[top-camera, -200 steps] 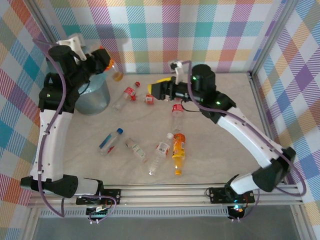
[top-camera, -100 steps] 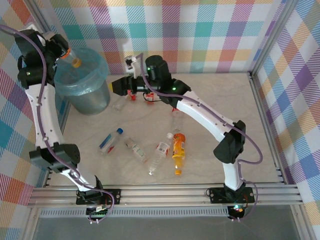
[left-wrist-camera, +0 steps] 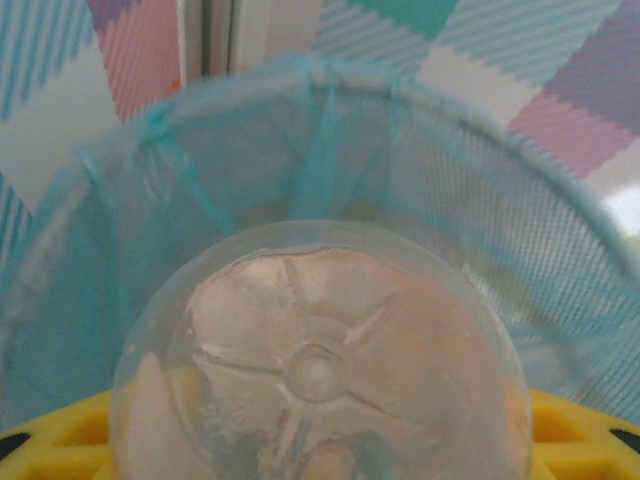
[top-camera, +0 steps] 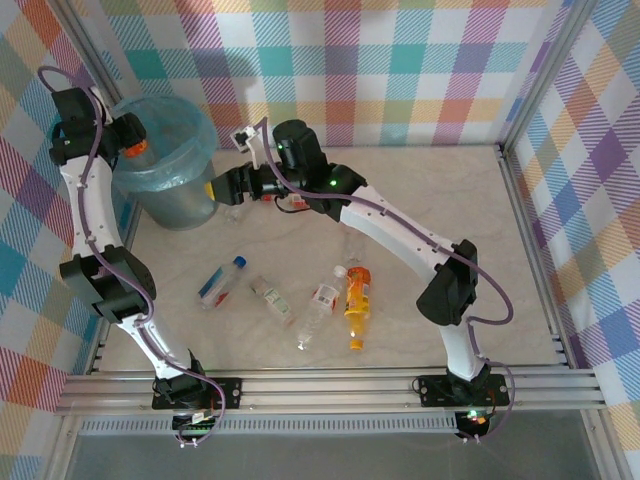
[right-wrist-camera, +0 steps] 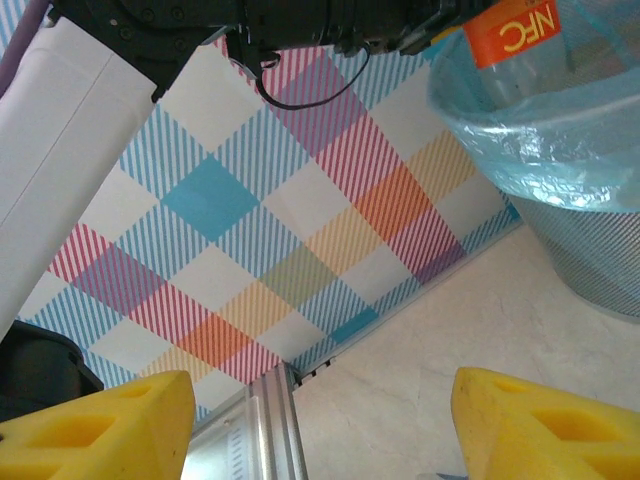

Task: Put the plastic bottles in the bin

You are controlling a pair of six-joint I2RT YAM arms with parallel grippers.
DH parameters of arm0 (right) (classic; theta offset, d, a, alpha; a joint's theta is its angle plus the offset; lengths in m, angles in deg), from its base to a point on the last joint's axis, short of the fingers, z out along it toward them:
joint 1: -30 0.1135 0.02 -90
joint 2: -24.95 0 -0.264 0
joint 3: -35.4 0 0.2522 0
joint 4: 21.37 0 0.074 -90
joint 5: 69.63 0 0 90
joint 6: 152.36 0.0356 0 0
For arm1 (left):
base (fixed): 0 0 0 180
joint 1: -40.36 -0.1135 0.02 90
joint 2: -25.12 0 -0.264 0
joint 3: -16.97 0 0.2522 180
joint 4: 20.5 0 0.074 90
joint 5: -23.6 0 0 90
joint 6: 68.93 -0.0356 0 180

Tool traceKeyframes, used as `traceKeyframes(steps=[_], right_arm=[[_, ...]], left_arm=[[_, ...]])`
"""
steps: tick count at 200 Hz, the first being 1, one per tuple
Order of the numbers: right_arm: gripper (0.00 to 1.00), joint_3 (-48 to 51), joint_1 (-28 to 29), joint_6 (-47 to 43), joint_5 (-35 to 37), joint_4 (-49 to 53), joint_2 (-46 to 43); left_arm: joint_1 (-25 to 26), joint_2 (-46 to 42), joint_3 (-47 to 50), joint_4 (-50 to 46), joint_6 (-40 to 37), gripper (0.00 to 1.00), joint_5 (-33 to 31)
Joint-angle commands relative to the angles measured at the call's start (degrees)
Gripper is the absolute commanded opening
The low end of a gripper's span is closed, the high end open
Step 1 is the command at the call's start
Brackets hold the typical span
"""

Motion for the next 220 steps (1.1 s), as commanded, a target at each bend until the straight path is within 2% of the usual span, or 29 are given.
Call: traceKeyframes(steps=[1, 21, 40, 56, 95, 121, 132, 166, 220], right_arm=[[0.69, -2.4, -0.1, -1.2, -1.2, 1.4, 0.5], [0.70, -2.0, -0.1, -1.6, -1.0, 2.3, 0.3], [0.70, -1.7, -0.1, -1.7, -1.2, 2.5, 0.3], [0.70, -1.8, -0.1, -1.7, -1.4, 2.6, 0.2], [0.70, -1.6, -0.1, -1.6, -1.0, 2.2, -0.1], [0.70, -1.6, -0.1, -1.2, -1.1, 2.1, -0.2], [0.70, -1.6, -0.1, -1.2, -1.1, 2.1, -0.3], [0.70, -1.5, -0.1, -1.2, -0.8, 2.0, -0.8], [0.70, -1.4, -0.1, -0.9, -0.6, 1.8, -0.9]], left_arm=[[0.2, 0.7, 4.7, -0.2, -4.6, 0.06, 3.3], [0.2, 1.2, 6.6, -0.4, -6.1, 0.13, 4.0], [0.2, 1.8, 6.7, -0.8, -6.3, 0.34, 5.5], [0.2, 2.2, 5.8, -1.4, -6.0, 0.44, 6.4], [0.3, 1.9, 3.9, -2.0, -5.6, 0.52, 6.5], [0.2, 1.0, 2.6, -2.2, -4.6, 0.71, 6.8], [0.2, 0.6, 2.2, -2.3, -4.2, 0.76, 7.1], [0.2, -0.6, 0.4, -2.6, -3.3, 0.83, 7.5], [0.2, -2.4, -1.8, -3.0, -2.4, 0.84, 8.1]])
